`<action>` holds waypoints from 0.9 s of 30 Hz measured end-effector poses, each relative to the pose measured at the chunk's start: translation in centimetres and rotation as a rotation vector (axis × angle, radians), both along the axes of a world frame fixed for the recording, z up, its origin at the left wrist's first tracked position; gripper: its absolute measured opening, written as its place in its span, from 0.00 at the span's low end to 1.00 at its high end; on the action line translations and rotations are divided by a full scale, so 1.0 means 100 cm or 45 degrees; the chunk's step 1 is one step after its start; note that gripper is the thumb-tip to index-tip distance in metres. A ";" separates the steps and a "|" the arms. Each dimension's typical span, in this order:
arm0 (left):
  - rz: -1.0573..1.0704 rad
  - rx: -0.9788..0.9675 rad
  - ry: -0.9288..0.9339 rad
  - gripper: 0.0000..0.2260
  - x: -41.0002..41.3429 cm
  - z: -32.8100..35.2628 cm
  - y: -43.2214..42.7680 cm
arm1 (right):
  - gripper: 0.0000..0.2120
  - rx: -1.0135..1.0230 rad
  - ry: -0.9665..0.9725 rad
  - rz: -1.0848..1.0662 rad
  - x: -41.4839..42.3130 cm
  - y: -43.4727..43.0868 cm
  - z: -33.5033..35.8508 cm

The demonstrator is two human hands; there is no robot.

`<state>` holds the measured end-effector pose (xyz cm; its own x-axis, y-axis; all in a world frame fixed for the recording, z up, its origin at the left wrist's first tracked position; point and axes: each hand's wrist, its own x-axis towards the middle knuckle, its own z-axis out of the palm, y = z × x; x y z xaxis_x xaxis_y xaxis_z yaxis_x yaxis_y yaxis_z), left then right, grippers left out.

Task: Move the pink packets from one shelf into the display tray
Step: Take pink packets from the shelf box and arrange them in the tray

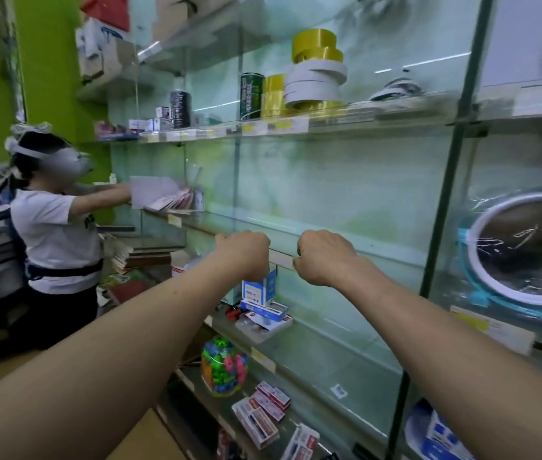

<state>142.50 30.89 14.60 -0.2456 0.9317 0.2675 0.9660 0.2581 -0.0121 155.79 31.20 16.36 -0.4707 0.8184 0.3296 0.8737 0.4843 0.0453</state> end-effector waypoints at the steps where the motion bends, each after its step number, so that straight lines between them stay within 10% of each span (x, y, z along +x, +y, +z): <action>1: 0.011 -0.001 -0.004 0.20 -0.008 -0.001 0.003 | 0.05 -0.007 -0.002 0.014 -0.009 0.006 -0.001; 27: 0.116 -0.057 0.091 0.25 -0.213 0.009 0.189 | 0.08 -0.063 0.045 0.215 -0.222 0.207 0.008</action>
